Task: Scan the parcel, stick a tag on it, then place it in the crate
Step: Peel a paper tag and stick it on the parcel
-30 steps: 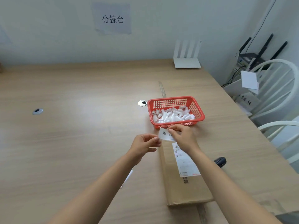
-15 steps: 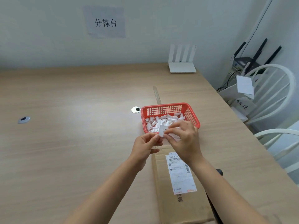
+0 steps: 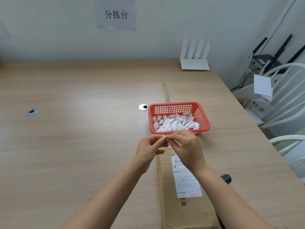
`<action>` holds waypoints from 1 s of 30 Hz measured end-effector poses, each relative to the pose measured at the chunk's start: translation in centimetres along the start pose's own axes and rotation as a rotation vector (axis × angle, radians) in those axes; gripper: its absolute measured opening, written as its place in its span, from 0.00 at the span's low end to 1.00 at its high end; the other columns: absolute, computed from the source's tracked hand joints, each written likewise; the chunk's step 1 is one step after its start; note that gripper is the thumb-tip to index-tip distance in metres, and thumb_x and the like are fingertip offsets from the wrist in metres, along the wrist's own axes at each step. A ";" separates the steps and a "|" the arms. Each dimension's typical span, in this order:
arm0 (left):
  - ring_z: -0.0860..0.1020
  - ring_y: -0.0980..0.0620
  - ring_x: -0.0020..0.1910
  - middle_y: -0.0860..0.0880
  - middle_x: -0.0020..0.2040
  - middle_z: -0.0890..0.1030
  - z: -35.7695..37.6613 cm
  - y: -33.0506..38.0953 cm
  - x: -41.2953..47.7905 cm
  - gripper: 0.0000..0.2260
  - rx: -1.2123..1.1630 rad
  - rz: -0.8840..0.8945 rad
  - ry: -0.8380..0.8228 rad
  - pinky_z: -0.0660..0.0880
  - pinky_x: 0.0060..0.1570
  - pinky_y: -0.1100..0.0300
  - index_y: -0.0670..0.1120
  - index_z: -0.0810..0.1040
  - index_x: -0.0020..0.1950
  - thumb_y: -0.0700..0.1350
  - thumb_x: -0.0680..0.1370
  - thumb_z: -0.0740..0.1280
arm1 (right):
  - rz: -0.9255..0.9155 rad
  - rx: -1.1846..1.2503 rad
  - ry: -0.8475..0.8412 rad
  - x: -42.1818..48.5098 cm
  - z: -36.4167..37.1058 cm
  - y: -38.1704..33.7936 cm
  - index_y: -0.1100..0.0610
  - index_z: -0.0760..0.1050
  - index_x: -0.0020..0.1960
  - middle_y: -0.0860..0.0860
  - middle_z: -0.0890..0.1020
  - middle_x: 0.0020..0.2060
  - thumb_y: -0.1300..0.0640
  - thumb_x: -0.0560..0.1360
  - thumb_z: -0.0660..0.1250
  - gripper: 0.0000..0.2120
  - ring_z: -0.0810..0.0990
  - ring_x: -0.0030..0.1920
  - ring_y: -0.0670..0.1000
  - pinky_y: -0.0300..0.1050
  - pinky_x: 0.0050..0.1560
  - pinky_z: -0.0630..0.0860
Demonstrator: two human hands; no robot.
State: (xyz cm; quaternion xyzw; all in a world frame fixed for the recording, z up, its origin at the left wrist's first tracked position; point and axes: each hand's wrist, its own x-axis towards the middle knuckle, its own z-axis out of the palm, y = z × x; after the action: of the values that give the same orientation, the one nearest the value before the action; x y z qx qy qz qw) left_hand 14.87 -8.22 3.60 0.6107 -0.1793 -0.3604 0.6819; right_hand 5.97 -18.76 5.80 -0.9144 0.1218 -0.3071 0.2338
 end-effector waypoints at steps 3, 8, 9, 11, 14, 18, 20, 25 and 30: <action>0.81 0.62 0.33 0.55 0.30 0.83 0.0 0.1 -0.1 0.08 0.004 0.010 0.023 0.77 0.32 0.69 0.47 0.80 0.39 0.39 0.77 0.64 | -0.028 -0.039 0.007 0.0 0.1 -0.2 0.59 0.83 0.40 0.54 0.85 0.34 0.62 0.67 0.71 0.03 0.82 0.36 0.57 0.53 0.38 0.79; 0.81 0.61 0.33 0.55 0.31 0.82 0.1 0.2 -0.1 0.10 0.004 0.005 0.042 0.76 0.31 0.70 0.48 0.79 0.37 0.39 0.76 0.65 | -0.049 -0.079 0.014 -0.1 0.1 -0.2 0.59 0.83 0.39 0.53 0.85 0.33 0.61 0.67 0.72 0.02 0.82 0.35 0.56 0.51 0.36 0.79; 0.81 0.61 0.33 0.54 0.32 0.82 0.2 0.2 -0.1 0.10 0.006 0.004 0.045 0.76 0.31 0.69 0.48 0.79 0.37 0.39 0.76 0.65 | -0.051 -0.082 0.014 -0.2 0.1 -0.3 0.59 0.82 0.39 0.53 0.85 0.33 0.61 0.67 0.72 0.02 0.82 0.35 0.56 0.51 0.36 0.79; 0.81 0.60 0.34 0.53 0.33 0.82 0.2 0.3 -0.1 0.10 0.019 0.008 0.051 0.76 0.32 0.69 0.49 0.79 0.36 0.39 0.76 0.65 | -0.052 -0.078 0.012 -0.2 0.1 -0.3 0.59 0.82 0.40 0.53 0.85 0.34 0.61 0.67 0.72 0.02 0.82 0.36 0.56 0.50 0.37 0.79; 0.79 0.62 0.33 0.53 0.32 0.81 0.3 0.4 -0.1 0.09 0.062 0.036 0.046 0.74 0.31 0.70 0.48 0.79 0.36 0.38 0.75 0.66 | 0.042 0.049 0.007 -0.3 0.1 -0.4 0.59 0.82 0.41 0.54 0.86 0.35 0.61 0.67 0.72 0.03 0.83 0.38 0.53 0.47 0.41 0.79; 0.77 0.64 0.30 0.54 0.30 0.79 0.0 0.6 -0.4 0.10 0.161 0.103 0.027 0.73 0.30 0.72 0.49 0.79 0.35 0.37 0.75 0.66 | 0.306 0.353 -0.065 -0.2 0.0 -0.3 0.56 0.83 0.40 0.49 0.85 0.34 0.59 0.68 0.72 0.02 0.82 0.37 0.43 0.34 0.41 0.78; 0.77 0.63 0.31 0.53 0.32 0.79 -0.1 0.7 -0.5 0.10 0.224 0.135 0.013 0.73 0.31 0.72 0.50 0.79 0.35 0.38 0.75 0.67 | 0.400 0.466 -0.117 0.0 -0.1 0.0 0.56 0.83 0.39 0.45 0.84 0.32 0.59 0.68 0.73 0.01 0.82 0.35 0.41 0.32 0.39 0.78; 0.75 0.58 0.32 0.51 0.33 0.79 -0.2 0.7 -0.4 0.10 0.276 0.160 0.006 0.73 0.31 0.71 0.50 0.80 0.36 0.38 0.74 0.67 | 0.438 0.478 -0.116 0.0 0.2 0.2 0.56 0.82 0.38 0.44 0.82 0.31 0.60 0.69 0.71 0.02 0.80 0.32 0.39 0.31 0.37 0.77; 0.76 0.59 0.32 0.52 0.31 0.80 0.3 0.3 0.2 0.13 0.229 0.126 0.052 0.73 0.30 0.72 0.51 0.80 0.34 0.36 0.74 0.66 | 0.477 0.474 -0.037 0.0 0.5 0.9 0.51 0.78 0.34 0.44 0.81 0.30 0.60 0.70 0.69 0.07 0.78 0.32 0.39 0.31 0.36 0.74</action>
State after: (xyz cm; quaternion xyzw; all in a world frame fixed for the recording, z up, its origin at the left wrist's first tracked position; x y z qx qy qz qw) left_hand 14.92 -8.58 3.92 0.6813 -0.2397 -0.2780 0.6333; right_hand 6.26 -19.36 5.01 -0.7857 0.2534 -0.2467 0.5076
